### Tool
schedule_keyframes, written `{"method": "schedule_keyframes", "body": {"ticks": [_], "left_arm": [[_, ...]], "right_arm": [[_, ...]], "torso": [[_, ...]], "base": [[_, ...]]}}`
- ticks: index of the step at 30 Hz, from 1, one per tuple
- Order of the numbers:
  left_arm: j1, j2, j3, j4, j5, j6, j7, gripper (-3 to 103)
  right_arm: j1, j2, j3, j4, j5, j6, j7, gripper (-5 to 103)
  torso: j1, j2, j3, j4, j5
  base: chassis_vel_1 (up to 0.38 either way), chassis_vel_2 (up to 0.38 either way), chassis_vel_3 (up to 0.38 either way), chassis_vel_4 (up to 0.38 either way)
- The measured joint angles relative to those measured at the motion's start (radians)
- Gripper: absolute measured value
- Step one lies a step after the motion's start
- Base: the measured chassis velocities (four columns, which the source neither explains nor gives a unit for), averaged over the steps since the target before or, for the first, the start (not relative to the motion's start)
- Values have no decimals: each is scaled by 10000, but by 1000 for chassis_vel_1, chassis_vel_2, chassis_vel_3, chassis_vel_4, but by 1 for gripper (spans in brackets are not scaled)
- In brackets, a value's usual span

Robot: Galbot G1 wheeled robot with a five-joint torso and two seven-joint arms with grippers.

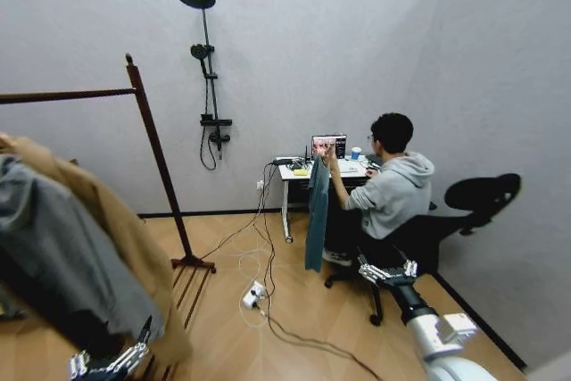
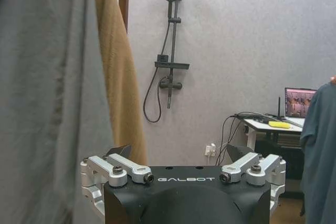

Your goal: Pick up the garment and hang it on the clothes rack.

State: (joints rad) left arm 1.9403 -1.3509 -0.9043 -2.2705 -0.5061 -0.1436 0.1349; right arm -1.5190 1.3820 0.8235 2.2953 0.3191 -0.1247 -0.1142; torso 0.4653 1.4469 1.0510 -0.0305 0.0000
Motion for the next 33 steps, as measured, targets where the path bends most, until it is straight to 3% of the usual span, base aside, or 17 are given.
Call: {"method": "schedule_keyframes", "body": {"ticks": [8,11,14,17,18,23,33], "left_arm": [[0,0,0,1,0,-1,1,100],[-1,0,1,0,0,0,3,100],[-1,0,1,0,0,0,1,100],[-1,1,0,0,0,0,-1,100],[-1,1,0,0,0,0,-1,100],[0,0,0,0,0,0,3,100],[0,0,0,0,0,0,-1,100]], "right_arm": [[64,-61,-111,-13,-45,-126,232,100],[371,-210,-236,-178,363,-163,468,100],[1006,-540,-281,-471,982,-442,708,100],[2580,-1431,-415,-1570,1748,-816,1534,100],[2580,-1431,-415,-1570,1748,-816,1534,100],[4495,-2809,-795,-3598,2014,-936,1464,100],[6250,-3431,-1897,-5117,2295,-1399,1551,100]], "torso": [[1,0,-1,0,-5],[4,-2,1,-1,1],[12,-4,2,-4,-5],[14,-7,5,2,6],[14,-7,5,2,6],[-7,2,-1,0,5],[-1,1,-1,2,0]], "base": [[-351,354,363,-355],[-343,310,345,-347],[-262,250,205,-251],[-106,125,34,-66],[-73,62,22,-29],[-8,-21,19,68],[18,-43,-24,16]]}}
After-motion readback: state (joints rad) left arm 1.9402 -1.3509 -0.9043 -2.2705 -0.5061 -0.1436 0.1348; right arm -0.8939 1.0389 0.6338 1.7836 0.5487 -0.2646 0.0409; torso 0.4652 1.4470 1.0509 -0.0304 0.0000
